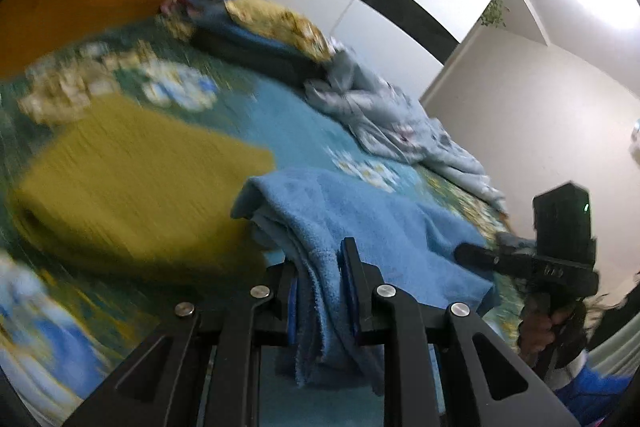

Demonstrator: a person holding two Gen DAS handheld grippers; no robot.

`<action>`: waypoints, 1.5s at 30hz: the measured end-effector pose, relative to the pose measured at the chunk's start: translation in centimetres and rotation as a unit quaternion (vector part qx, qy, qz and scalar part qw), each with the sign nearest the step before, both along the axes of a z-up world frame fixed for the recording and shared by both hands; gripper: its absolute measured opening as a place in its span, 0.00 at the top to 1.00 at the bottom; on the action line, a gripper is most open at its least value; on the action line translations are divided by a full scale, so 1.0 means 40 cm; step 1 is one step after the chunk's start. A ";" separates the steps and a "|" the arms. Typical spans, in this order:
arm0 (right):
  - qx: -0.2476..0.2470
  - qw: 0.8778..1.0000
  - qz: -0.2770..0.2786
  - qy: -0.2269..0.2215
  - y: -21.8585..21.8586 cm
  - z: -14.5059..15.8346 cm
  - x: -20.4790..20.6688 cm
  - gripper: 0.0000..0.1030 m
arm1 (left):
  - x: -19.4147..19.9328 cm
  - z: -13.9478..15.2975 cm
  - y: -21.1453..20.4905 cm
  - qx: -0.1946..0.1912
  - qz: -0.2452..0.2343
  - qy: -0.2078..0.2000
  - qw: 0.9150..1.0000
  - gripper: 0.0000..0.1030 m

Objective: Fold clothes
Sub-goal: 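Lift the folded blue shirt with both grippers toward the olive sweater, then lower the shirt onto the olive sweater and open both grippers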

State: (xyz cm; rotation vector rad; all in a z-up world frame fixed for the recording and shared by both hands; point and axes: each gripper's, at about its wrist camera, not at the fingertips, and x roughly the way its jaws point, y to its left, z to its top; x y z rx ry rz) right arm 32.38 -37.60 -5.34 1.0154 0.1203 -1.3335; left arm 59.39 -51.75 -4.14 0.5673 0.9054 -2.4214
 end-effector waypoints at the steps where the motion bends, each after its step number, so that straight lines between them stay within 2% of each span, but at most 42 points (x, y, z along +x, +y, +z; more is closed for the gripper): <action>1: -0.007 1.000 0.007 0.002 -0.036 0.013 0.010 0.88 | 0.013 0.018 -0.025 -0.010 0.009 -0.004 1.000 0.81; 6: -0.027 0.999 0.044 0.011 -0.231 0.053 0.077 0.88 | 0.079 0.094 -0.164 -0.054 0.055 -0.021 0.997 0.81; 9: -0.036 0.998 0.054 0.017 -0.321 0.043 0.113 0.88 | 0.116 0.106 -0.235 -0.069 0.076 -0.025 0.994 0.81; 12: -0.041 0.997 0.060 0.022 -0.401 0.021 0.146 0.88 | 0.133 0.051 -0.300 -0.056 0.088 -0.032 0.994 0.81; 15: 0.005 0.998 0.059 0.020 -0.455 -0.077 0.160 0.88 | 0.144 -0.075 -0.363 0.008 0.111 -0.053 0.992 0.81; 17: 0.043 0.997 0.055 0.017 -0.471 -0.150 0.163 0.88 | 0.155 -0.160 -0.378 0.046 0.127 -0.067 0.989 0.81; 18: 0.051 0.997 0.054 0.009 -0.467 -0.176 0.160 0.88 | 0.166 -0.189 -0.376 0.054 0.135 -0.060 0.988 0.79; 21: 0.046 0.997 0.055 -0.027 -0.447 -0.216 0.136 0.87 | 0.191 -0.216 -0.375 0.067 0.146 -0.017 0.987 0.77; 23: 0.046 0.997 0.055 -0.034 -0.442 -0.219 0.130 0.87 | 0.190 -0.215 -0.379 0.071 0.150 -0.013 0.986 0.77; 26: 0.047 0.997 0.056 -0.034 -0.437 -0.214 0.128 0.84 | 0.175 -0.191 -0.370 0.056 0.156 -0.037 0.985 0.76; 31: 0.032 0.998 0.041 0.025 -0.386 -0.143 0.137 0.80 | 0.202 -0.114 -0.300 -0.009 0.200 -0.063 0.978 0.73; 32: 0.026 0.998 0.034 0.035 -0.367 -0.131 0.137 0.77 | 0.210 -0.102 -0.280 -0.016 0.207 -0.064 0.976 0.71; 34: 0.021 0.998 0.020 0.057 -0.335 -0.116 0.142 0.71 | 0.223 -0.083 -0.233 -0.031 0.219 -0.075 0.972 0.58; 37: 0.029 0.995 0.015 0.091 -0.287 -0.109 0.167 0.69 | 0.231 -0.082 -0.157 -0.046 0.234 -0.092 0.967 0.52; 38: 0.034 0.994 0.016 0.101 -0.272 -0.110 0.178 0.65 | 0.233 -0.087 -0.131 -0.048 0.241 -0.095 0.965 0.50; 40: 0.040 0.992 0.021 0.121 -0.242 -0.110 0.204 0.54 | 0.230 -0.104 -0.088 -0.053 0.249 -0.102 0.962 0.39; 45: 0.036 0.985 0.029 0.169 -0.173 -0.093 0.269 0.24 | 0.213 -0.139 0.002 -0.048 0.266 -0.117 0.956 0.26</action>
